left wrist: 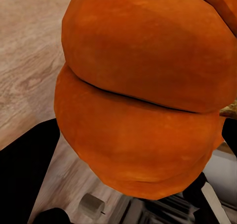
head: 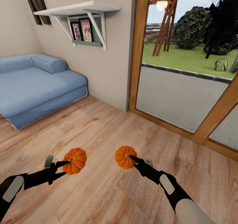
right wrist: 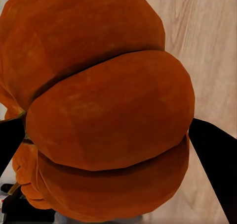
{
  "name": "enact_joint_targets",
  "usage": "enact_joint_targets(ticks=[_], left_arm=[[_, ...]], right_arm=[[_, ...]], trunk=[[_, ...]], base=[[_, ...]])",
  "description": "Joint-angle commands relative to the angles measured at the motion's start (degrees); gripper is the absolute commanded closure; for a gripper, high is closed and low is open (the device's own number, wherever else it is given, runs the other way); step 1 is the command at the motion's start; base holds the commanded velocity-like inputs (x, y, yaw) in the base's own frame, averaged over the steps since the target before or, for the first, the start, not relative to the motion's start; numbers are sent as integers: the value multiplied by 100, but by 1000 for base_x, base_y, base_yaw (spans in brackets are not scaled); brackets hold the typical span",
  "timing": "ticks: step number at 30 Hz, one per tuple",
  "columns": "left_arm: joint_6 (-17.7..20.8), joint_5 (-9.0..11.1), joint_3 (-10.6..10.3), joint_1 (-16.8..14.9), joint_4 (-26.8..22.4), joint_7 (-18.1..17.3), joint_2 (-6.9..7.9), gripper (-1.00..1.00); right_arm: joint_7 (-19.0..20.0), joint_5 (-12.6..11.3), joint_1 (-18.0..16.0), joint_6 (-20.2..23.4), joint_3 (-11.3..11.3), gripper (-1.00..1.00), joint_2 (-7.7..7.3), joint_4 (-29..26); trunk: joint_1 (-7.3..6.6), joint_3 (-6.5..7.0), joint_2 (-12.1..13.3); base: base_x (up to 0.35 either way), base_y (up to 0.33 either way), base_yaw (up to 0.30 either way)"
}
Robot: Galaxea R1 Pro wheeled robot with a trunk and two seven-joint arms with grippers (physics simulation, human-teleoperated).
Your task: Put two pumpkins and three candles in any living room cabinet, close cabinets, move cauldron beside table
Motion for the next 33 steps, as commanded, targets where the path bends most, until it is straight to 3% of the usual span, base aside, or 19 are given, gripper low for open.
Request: enact_joint_targets(ticks=[1,8,12,18,26,29,33], left_arm=[[-3,-5,2,1,-2,16,0,100],[-11,-8,3,1,-3,37,-11,100],[-18,-11,1,-2,-3,104,-12,100],[-15,8,7,-14,-41,947,-75,100],[-23,1,7,-21,-232,1732,-108,100],[-27,33,8,-35,-251,2155,-109,100],[-28,44,9,-100,-257,2409,-109,100]], right_arm=[[2,4,0,-4,-1,100,0,1],[2,8,0,-22,-2,100,1,1],[5,11,0,-243,5,100,-2,1],[11,39,7,-369,13,100,8,1],[18,55,9,-398,24,100,-8,-5],[30,55,15,-617,26,100,-15,-1],[44,55,18,-772,25,100,-19,1]], trunk=[[-22,18,42],[-176,144,322],[-264,216,483],[-396,324,723],[-572,507,1044],[-637,584,1165],[-725,688,1325]], base=[[0,0,0],[0,0,0],[0,0,0],[0,0,0],[0,0,-93],[0,0,-161],[0,0,-167]])
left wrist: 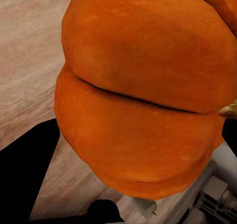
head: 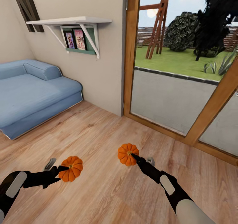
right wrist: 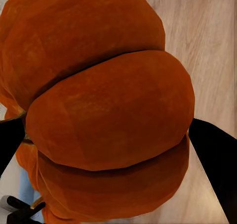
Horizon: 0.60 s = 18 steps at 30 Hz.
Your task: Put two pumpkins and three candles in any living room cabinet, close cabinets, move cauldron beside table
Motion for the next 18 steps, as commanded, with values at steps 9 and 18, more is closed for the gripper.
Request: enact_joint_targets(ticks=[9,18], left_arm=[[-2,-10,-1,-22,-2,59,0,100],[-2,-6,5,-22,-2,56,7,100]], right_arm=[[4,12,9,-37,9,100,3,0],[2,12,9,-41,-3,100,14,0]], trunk=[[-198,205,363],[-374,349,683]], base=[[0,0,-99],[0,0,-1]])
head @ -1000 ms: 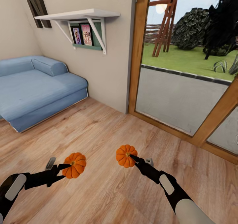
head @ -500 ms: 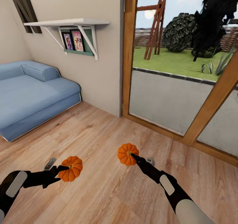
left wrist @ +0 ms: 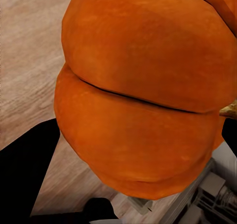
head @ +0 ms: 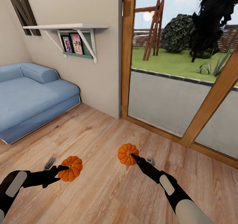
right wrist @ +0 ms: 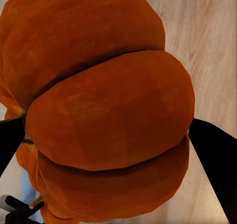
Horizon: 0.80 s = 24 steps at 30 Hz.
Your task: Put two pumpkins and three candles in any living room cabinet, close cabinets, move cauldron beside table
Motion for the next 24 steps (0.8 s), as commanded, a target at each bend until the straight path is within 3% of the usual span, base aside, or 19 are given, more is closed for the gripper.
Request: enact_joint_targets(ticks=[1,9,24], left_arm=[[0,-14,1,0,-1,15,1,100],[13,-2,11,0,-1,11,10,100],[12,-1,19,0,-1,11,19,100]], right_arm=[[4,-2,0,1,-1,100,1,0],[5,-3,0,-72,-1,100,1,0],[5,-2,0,-82,6,100,3,-1]], trunk=[[0,0,0],[0,51,0],[-329,382,602]], base=[[0,0,0],[0,0,-102],[0,0,-67]])
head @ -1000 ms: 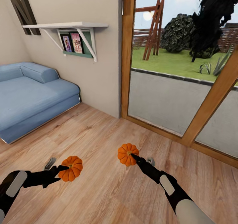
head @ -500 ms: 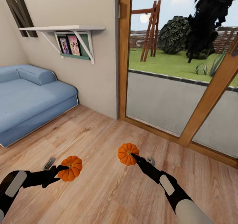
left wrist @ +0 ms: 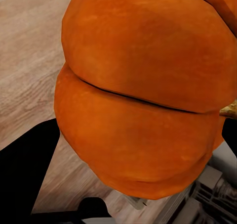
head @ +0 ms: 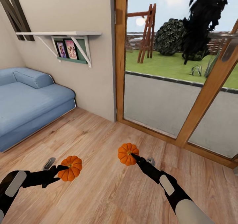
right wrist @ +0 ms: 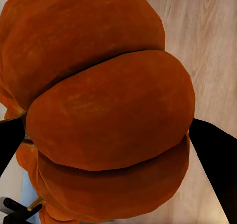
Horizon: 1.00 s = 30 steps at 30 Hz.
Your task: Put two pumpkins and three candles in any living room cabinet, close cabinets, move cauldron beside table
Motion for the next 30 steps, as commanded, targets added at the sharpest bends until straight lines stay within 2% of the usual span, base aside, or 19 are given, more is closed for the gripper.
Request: enact_joint_targets(ticks=[1,21,27,30], left_arm=[[-1,-6,-1,1,-1,16,0,100],[8,-1,-1,1,-1,16,-9,100],[10,3,-1,1,-1,13,5,100],[18,3,-1,1,-1,6,8,100]], right_arm=[[2,4,0,-2,-4,100,5,2],[-4,-5,5,-11,-20,100,7,2],[5,-20,23,-231,-14,100,7,2],[37,-22,25,-254,-14,100,7,2]], trunk=[[-23,18,42],[-462,377,844],[-594,494,1084],[-594,514,1084]], base=[[0,0,0],[0,0,0],[0,0,-23],[0,0,-119]])
